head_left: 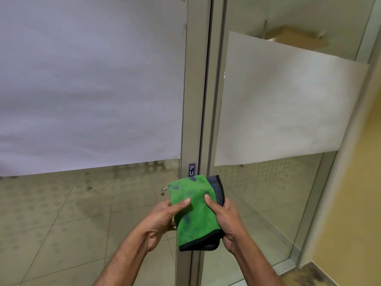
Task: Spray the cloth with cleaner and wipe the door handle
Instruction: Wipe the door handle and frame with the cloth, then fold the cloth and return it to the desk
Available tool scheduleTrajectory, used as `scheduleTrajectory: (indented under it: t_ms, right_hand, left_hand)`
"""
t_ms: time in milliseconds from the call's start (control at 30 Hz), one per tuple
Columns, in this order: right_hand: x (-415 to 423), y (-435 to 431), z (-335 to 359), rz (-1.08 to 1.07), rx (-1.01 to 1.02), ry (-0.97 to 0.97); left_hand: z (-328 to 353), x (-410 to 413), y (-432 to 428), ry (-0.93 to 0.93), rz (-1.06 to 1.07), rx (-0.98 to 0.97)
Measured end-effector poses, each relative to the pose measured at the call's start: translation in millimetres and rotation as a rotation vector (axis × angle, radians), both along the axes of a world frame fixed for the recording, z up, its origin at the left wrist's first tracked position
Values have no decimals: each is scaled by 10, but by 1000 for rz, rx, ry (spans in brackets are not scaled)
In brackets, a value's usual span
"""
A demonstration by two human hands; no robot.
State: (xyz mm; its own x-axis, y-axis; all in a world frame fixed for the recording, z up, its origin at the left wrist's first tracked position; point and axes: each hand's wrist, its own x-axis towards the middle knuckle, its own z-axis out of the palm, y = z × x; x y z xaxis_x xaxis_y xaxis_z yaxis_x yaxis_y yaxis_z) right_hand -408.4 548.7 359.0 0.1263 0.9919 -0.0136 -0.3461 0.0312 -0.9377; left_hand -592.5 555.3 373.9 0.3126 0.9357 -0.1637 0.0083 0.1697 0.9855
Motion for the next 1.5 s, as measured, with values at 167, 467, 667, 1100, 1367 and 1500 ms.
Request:
scheduleTrajectory:
  t_ms: [167,467,667,1100,1367,1500]
  right_hand:
    - [76,-256,70,-131,-19,-13]
    - [715,-1315,70,-540,112,-735]
    - [1291,-2361,110,-150,203,-1290]
    - [2110,-3555,-250,-702,-16,-1143]
    - [2604,-3562,-578,-1071,-165,-1524]
    - [2717,-3674,-740,-1006,-208,-1577]
  left_hand:
    - [-74,172,-219,-88,67,42]
    - [-22,663,-975,-193,50,238]
    - [-31,1241,-1814,-177,-122,288]
    - [-229,2560,-2838,-64,175,377]
    - [-432,3516,-2948,-79,-409,14]
    - [-569,3987,-2806,-130,-512,-82]
